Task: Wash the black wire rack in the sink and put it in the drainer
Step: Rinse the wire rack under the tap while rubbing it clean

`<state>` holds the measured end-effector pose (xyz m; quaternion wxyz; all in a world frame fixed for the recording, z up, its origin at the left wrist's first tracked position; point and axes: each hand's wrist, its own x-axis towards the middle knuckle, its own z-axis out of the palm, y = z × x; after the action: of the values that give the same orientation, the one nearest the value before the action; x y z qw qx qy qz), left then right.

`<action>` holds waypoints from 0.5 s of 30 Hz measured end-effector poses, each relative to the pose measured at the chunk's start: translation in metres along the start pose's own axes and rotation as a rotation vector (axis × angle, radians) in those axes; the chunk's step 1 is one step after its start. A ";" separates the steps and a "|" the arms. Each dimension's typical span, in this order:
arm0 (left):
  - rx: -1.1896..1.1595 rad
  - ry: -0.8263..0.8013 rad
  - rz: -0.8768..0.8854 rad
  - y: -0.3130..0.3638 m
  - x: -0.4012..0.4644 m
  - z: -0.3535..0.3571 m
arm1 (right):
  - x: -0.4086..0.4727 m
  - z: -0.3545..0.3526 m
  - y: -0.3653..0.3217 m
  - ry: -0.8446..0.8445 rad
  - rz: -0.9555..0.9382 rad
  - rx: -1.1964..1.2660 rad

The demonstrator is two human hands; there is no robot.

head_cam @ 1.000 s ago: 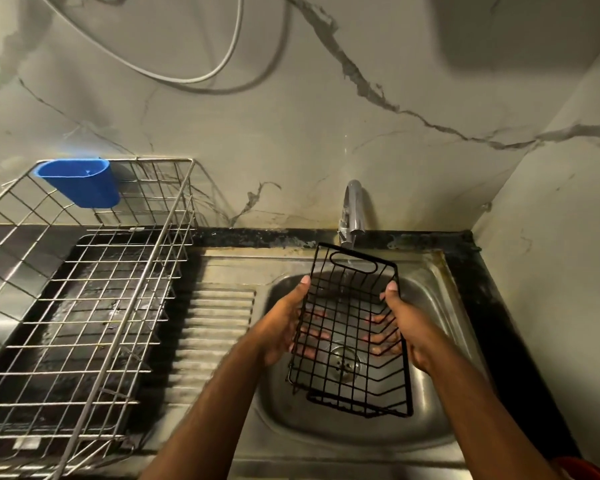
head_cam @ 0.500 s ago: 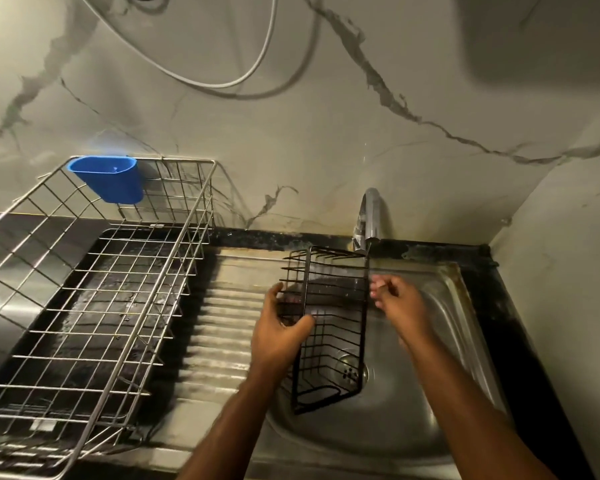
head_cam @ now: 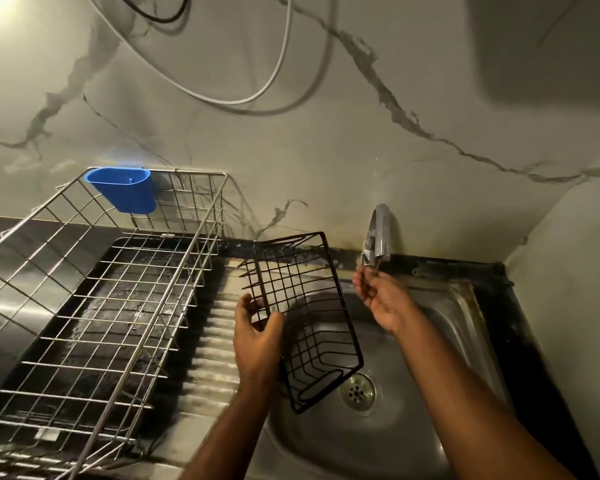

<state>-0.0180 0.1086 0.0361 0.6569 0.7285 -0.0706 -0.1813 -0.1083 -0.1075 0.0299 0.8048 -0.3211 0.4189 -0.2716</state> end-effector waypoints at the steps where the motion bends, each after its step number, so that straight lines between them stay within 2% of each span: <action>1: -0.032 -0.008 -0.026 -0.001 0.001 0.002 | -0.001 -0.001 0.000 0.008 -0.038 -0.053; 3: -0.066 -0.020 -0.068 -0.007 0.004 0.007 | -0.001 -0.003 -0.002 0.032 -0.118 -0.145; 6: -0.100 -0.065 -0.098 -0.012 0.005 0.014 | -0.005 -0.003 -0.006 0.034 -0.179 -0.405; 9: -0.139 -0.096 -0.106 -0.015 0.004 0.022 | -0.005 -0.001 -0.009 0.061 -0.216 -0.508; 13: -0.144 -0.160 -0.152 -0.015 0.011 0.027 | -0.004 -0.002 -0.007 0.160 -0.426 -0.848; 15: -0.153 -0.185 -0.168 -0.015 0.018 0.026 | -0.006 -0.005 -0.003 0.150 -0.467 -0.945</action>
<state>-0.0126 0.0800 0.0167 0.6835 0.6599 -0.0556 -0.3070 -0.1162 -0.1068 0.0333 0.4583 -0.7130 0.4694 -0.2476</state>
